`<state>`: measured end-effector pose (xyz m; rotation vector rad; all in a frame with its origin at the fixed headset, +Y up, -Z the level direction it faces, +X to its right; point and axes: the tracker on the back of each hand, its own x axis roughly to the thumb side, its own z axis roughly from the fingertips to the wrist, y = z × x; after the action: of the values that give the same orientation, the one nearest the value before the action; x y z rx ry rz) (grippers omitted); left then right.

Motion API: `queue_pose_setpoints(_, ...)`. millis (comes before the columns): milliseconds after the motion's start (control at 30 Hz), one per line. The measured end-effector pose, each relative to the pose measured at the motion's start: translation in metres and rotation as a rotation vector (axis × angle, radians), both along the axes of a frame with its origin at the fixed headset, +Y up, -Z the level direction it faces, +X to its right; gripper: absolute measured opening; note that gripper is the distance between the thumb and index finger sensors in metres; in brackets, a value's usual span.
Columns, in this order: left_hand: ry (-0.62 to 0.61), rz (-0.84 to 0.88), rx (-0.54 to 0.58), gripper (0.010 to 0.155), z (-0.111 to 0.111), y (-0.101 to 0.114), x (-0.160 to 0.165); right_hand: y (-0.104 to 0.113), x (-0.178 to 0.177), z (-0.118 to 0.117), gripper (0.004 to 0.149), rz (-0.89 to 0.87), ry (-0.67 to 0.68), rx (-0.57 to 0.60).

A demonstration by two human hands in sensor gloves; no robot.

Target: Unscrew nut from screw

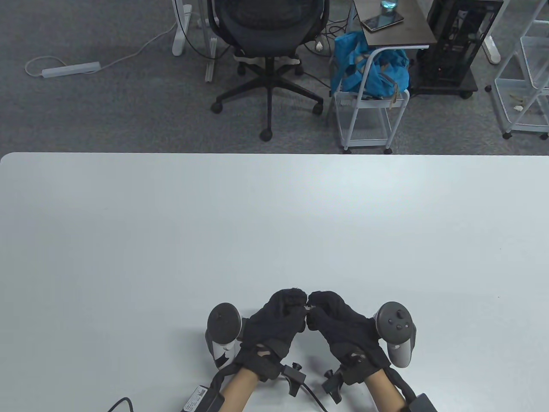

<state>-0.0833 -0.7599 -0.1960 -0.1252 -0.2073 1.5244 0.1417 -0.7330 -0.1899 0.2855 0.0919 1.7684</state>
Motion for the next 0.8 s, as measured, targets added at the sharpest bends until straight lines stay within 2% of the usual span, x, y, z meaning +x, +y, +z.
queue_pose_setpoints(200, -0.008, -0.008, -0.025, 0.049, -0.001, -0.001, 0.000, 0.003, 0.001, 0.002, 0.048, 0.042, -0.066, 0.059)
queue_pose_setpoints(300, 0.012, 0.008, -0.032, 0.048, -0.001, -0.001, -0.001, 0.006, 0.000, 0.002, 0.048, 0.032, -0.022, 0.055)
queue_pose_setpoints(333, 0.021, 0.018, -0.037, 0.048, -0.001, -0.001, -0.002, 0.005, 0.000, 0.002, 0.049, 0.011, 0.002, 0.041)
queue_pose_setpoints(467, 0.017, 0.008, -0.032, 0.048, -0.001, -0.001, -0.002, 0.001, 0.001, 0.003, 0.060, -0.008, -0.061, 0.032)
queue_pose_setpoints(533, 0.016, 0.001, -0.025, 0.048, -0.001, -0.001, -0.002, -0.003, 0.003, 0.003, 0.063, 0.027, -0.090, -0.016)
queue_pose_setpoints(633, 0.002, 0.002, -0.018, 0.048, -0.001, 0.000, 0.000, -0.005, 0.001, 0.002, 0.055, 0.025, -0.083, -0.018)
queue_pose_setpoints(800, -0.015, -0.009, -0.008, 0.051, -0.001, -0.001, 0.000, -0.002, -0.001, 0.002, 0.051, 0.009, -0.076, 0.030)
